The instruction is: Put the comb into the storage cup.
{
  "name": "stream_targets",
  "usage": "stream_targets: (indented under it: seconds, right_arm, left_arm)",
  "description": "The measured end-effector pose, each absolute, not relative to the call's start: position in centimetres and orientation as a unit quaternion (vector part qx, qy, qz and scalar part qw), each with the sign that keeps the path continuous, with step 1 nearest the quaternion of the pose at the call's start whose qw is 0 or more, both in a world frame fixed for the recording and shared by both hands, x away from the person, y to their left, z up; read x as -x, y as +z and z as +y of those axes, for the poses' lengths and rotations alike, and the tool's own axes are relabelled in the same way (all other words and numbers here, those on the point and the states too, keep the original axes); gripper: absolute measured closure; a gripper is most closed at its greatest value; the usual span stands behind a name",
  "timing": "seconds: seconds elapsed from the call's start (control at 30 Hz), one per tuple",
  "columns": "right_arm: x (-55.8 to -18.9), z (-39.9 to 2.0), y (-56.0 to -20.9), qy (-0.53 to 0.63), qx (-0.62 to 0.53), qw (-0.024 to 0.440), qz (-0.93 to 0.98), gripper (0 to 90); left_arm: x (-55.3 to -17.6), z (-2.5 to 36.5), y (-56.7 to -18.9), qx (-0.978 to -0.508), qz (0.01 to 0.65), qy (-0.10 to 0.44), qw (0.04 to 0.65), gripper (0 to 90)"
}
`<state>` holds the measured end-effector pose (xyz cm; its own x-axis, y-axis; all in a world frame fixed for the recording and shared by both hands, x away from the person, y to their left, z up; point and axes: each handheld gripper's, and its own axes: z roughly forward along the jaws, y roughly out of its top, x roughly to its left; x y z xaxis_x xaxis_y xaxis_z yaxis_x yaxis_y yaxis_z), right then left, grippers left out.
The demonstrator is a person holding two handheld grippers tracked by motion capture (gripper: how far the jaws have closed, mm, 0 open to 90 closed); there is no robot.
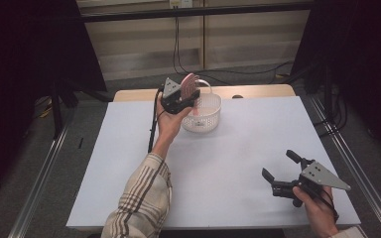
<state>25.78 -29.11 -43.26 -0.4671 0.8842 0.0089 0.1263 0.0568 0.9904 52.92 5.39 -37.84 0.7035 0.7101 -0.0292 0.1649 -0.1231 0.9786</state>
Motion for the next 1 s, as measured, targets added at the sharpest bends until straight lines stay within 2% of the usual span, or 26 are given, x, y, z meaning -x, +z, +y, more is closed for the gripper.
stream_targets:
  seconds: [1.0]
  right_arm:
    - [-25.8, -29.0, -43.3, 0.563, -0.391, 0.333, 0.648, 0.0]
  left_arm:
    - [-54.2, 9.4, -38.1, -0.706, 0.343, 0.248, 0.568, 50.5]
